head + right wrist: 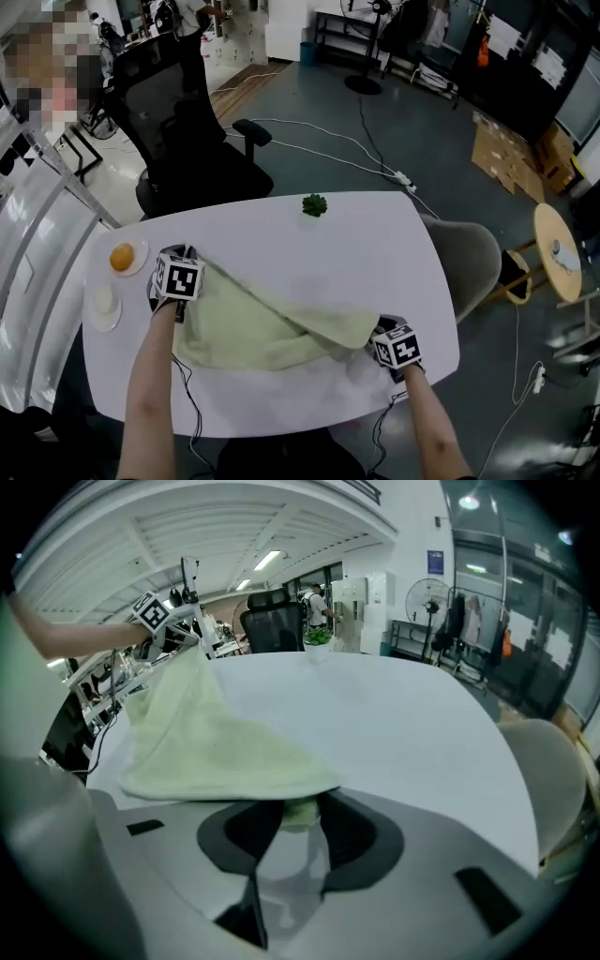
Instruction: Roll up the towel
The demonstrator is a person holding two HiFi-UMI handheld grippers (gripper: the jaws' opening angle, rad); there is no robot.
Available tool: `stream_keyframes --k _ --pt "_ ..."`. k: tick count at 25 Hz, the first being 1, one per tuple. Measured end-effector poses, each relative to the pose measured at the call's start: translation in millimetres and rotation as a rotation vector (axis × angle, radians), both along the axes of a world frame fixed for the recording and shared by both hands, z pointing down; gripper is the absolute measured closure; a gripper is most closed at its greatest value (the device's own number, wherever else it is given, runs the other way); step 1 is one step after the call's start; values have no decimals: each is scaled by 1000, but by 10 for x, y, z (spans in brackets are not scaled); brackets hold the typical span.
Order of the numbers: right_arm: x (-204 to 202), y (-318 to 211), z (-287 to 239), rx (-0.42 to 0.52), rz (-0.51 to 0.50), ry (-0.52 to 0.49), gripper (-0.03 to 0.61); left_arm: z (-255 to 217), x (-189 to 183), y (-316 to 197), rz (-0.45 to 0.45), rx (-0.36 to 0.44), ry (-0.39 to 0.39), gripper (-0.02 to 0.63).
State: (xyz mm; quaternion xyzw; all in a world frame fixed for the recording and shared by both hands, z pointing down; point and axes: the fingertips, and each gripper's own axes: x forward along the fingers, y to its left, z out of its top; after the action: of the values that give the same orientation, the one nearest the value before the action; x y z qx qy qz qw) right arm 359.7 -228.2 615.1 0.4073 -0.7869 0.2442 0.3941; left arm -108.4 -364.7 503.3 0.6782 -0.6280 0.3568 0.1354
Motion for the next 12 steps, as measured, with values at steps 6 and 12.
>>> stream_keyframes --k 6,12 --pt "-52 -140 -160 7 -3 -5 511 252 -237 -91 -137 10 37 493" --pt "-48 -281 -459 -16 -97 45 514 153 -86 270 -37 0 152 257"
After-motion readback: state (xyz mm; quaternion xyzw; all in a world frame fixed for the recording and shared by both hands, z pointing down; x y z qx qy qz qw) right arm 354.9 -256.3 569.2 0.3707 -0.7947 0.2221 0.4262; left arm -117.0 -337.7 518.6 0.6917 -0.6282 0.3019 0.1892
